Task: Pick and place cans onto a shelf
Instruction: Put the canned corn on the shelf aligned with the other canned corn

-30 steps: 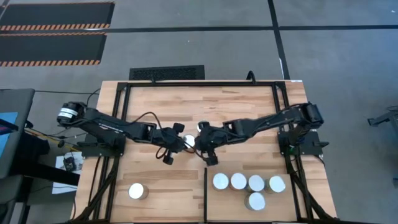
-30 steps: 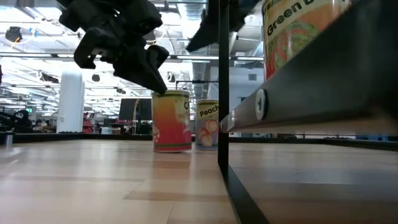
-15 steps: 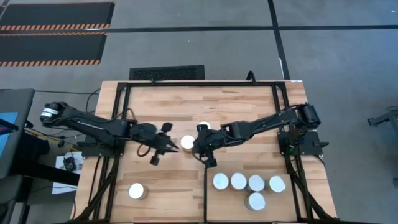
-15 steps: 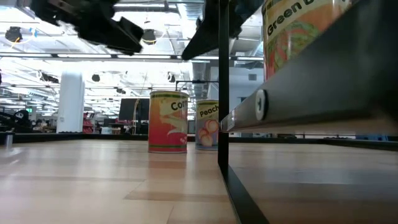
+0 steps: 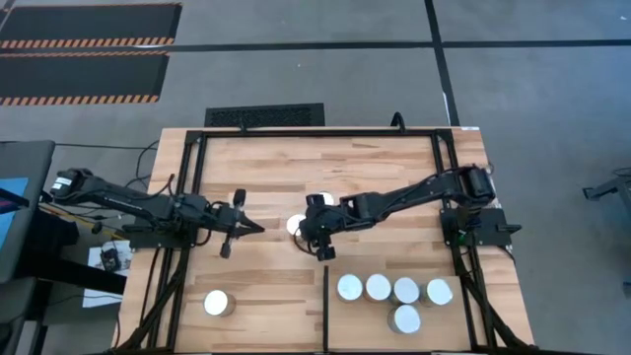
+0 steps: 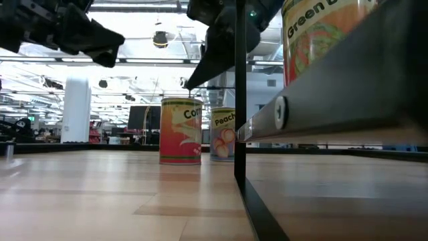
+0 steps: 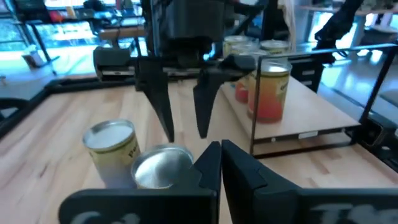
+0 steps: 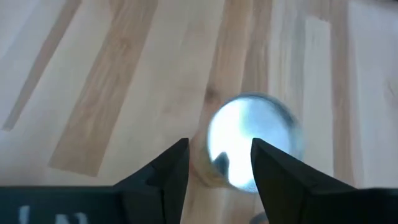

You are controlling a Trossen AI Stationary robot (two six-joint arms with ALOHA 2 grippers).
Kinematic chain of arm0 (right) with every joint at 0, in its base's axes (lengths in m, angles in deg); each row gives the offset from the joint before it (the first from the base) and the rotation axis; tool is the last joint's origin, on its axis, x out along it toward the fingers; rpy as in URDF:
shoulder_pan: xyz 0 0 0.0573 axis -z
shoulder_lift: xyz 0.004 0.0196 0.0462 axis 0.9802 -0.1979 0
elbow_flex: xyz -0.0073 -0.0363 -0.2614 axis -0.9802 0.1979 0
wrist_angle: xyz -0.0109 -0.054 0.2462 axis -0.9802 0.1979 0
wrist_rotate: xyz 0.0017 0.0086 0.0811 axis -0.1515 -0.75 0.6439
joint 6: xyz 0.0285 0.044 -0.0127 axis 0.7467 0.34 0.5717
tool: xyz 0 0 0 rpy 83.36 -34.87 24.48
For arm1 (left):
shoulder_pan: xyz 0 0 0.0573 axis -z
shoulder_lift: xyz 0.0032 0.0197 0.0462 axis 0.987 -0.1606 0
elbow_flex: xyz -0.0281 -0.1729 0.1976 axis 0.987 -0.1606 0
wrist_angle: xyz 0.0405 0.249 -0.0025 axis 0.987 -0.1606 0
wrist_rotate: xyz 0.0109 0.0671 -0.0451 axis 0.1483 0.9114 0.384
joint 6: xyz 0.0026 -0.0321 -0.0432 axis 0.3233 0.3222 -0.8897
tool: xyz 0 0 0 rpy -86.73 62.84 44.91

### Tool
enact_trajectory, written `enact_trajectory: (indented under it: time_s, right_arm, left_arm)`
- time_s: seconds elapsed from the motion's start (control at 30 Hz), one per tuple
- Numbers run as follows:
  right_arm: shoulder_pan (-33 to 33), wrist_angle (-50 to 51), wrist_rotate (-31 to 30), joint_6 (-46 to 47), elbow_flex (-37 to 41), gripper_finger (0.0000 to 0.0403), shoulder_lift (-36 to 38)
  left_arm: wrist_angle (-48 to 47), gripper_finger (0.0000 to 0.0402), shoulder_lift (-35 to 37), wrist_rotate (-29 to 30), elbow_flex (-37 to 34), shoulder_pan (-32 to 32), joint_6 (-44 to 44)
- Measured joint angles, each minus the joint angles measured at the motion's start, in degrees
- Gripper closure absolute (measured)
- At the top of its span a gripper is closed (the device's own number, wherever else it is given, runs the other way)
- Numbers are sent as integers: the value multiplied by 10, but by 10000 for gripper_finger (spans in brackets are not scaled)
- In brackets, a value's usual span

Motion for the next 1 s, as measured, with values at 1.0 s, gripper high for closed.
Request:
enact_trajectory:
  time_s: [1.0]
  right_arm:
    - [43, -1, 42, -58, -2, 328, -35]
  left_arm:
    - [-16, 401, 11, 16, -4, 0, 26]
